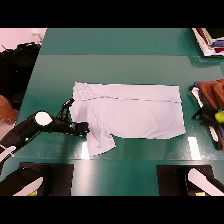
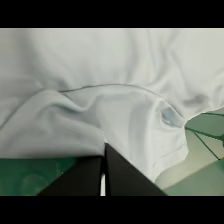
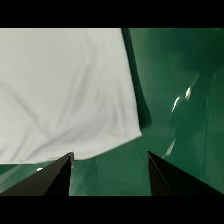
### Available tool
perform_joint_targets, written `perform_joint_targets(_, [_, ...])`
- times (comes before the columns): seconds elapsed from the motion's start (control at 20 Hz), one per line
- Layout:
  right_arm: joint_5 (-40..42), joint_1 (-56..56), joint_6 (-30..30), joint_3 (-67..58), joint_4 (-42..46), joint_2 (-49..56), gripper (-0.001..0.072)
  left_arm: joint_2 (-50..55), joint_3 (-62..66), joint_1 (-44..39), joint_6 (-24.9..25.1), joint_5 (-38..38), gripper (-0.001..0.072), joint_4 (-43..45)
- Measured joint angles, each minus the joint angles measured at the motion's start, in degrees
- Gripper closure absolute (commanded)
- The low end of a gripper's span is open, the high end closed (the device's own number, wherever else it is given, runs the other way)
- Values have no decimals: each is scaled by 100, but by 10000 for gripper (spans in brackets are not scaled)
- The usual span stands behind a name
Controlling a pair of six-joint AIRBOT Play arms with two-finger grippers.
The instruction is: Fold the shirts.
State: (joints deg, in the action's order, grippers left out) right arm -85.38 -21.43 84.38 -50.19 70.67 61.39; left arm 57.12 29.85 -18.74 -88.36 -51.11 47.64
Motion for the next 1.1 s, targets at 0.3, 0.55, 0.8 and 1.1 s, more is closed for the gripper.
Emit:
perform_joint_targets(0.3, [590, -610, -11, 1937, -389, -566, 232, 0, 74, -7, 39, -31, 685, -9])
perform_joint_targets(0.55, [1276, -197, -63, 2334, -866, -654, 308, 0, 81, -7, 48, -48, 685, -9])
perform_joint_targets(0.8, [1864, 350, -50, 2417, -949, -667, 633, 0, 81, -7, 50, -48, 686, 9])
perform_joint_targets(1.1, [1849, 807, -26, 2288, -765, -761, 701, -275, 81, -7, -63, -385, 689, 348])
